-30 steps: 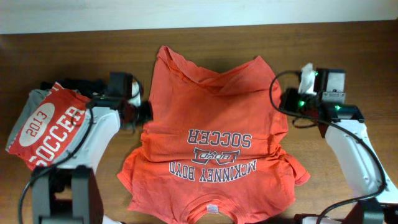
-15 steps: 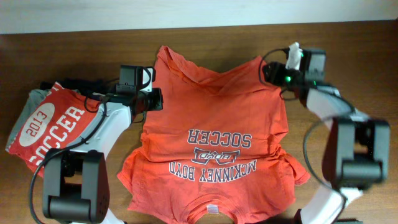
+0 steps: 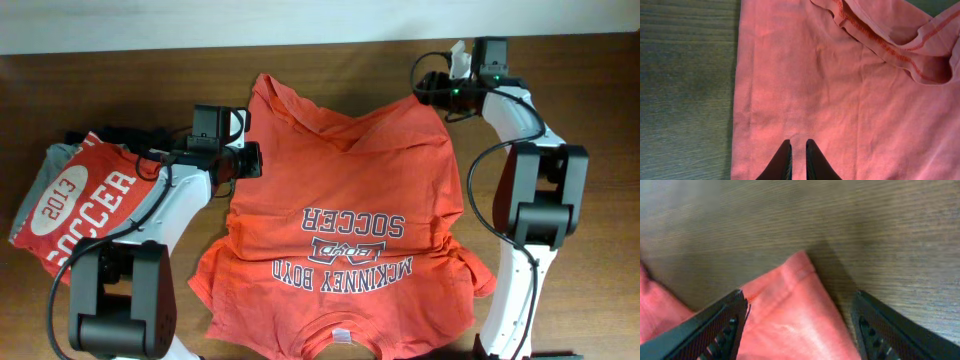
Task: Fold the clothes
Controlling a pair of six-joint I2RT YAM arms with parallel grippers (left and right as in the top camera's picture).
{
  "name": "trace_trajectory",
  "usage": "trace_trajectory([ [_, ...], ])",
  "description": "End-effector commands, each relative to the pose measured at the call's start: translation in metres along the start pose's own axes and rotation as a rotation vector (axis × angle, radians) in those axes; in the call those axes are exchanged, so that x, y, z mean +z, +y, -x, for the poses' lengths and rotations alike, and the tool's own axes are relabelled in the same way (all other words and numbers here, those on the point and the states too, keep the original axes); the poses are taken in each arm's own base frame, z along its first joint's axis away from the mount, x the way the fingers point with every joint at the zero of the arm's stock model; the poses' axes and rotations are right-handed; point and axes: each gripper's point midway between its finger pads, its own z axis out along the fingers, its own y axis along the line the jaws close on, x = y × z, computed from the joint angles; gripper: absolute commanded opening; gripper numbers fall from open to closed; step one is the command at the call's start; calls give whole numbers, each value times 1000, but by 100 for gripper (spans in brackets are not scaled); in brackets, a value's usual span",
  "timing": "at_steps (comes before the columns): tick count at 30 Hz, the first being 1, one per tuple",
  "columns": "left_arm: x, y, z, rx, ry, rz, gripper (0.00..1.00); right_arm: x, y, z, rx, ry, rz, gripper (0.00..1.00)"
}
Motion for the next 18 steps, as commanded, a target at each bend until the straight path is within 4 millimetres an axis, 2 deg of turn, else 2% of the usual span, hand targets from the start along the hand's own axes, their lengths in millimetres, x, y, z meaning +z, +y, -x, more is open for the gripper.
trace_trajectory([
  [1, 3, -2, -2, 17, 9, -8, 11, 6, -1, -3, -76, 18, -31, 66],
  [7, 3, -2, -1, 18, 4, -9, 11, 14, -4, -17, -103, 57, -131, 56],
  [10, 3, -2, -1, 18, 5, -9, 11, 18, -2, -22, -111, 69, -147, 38],
  [12, 3, -2, -1, 18, 5, -9, 11, 18, -3, -23, -112, 73, -165, 20],
  [14, 3, -2, -1, 18, 6, -8, 11, 13, -8, -18, -114, 60, -202, 7],
  [18, 3, -2, -1, 17, 7, -8, 11, -16, -9, 13, -114, -20, -220, 4],
])
